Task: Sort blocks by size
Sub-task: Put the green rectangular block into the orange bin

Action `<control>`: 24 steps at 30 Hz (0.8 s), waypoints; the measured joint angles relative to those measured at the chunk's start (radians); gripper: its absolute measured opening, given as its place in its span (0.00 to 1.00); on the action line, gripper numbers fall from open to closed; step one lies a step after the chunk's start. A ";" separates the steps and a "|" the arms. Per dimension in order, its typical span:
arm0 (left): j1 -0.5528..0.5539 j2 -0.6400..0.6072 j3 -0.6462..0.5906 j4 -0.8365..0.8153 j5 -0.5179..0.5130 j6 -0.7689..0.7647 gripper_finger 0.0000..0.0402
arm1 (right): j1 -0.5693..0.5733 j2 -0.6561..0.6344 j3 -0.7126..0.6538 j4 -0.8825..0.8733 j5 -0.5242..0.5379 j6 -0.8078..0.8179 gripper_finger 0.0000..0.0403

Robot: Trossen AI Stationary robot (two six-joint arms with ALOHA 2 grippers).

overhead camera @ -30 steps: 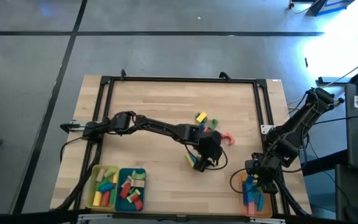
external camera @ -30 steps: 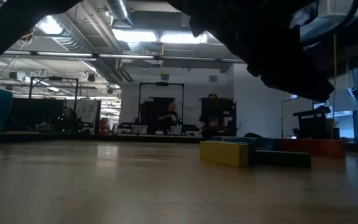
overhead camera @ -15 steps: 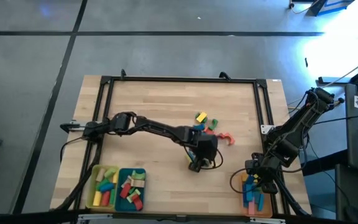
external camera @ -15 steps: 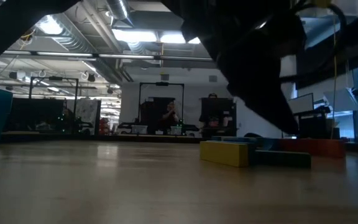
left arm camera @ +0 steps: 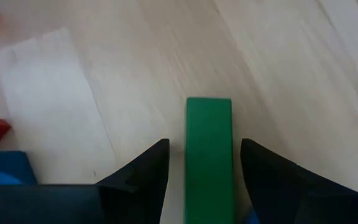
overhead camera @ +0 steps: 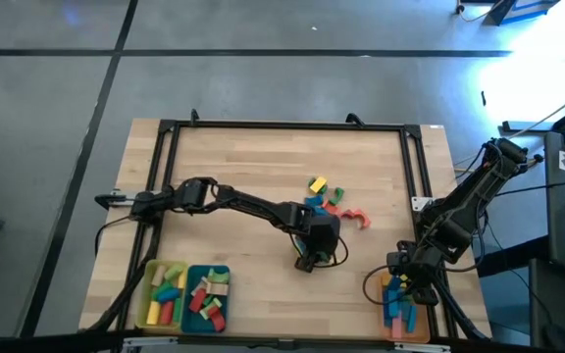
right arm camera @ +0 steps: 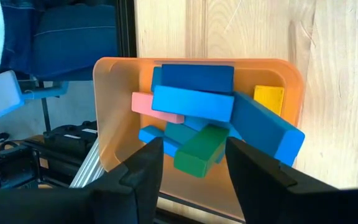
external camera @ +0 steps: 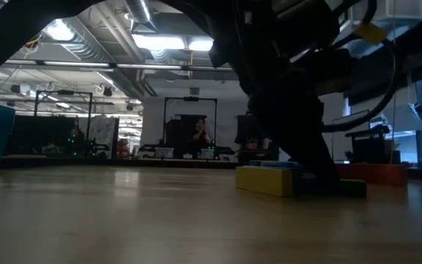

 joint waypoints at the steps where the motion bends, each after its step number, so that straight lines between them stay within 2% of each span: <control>1: 0.000 0.003 0.000 -0.001 0.000 0.001 0.44 | 0.000 0.000 0.000 0.000 0.000 0.000 0.44; 9: 0.000 0.012 0.001 0.003 -0.004 0.013 0.43 | 0.000 0.000 0.000 0.015 0.000 0.000 0.44; 19: 0.000 0.013 0.001 0.002 -0.014 0.006 0.22 | 0.000 0.000 0.000 0.025 0.001 0.000 0.44; 24: 0.000 0.013 0.001 0.017 -0.015 -0.015 0.21 | 0.000 0.000 0.000 0.041 0.051 -0.002 0.44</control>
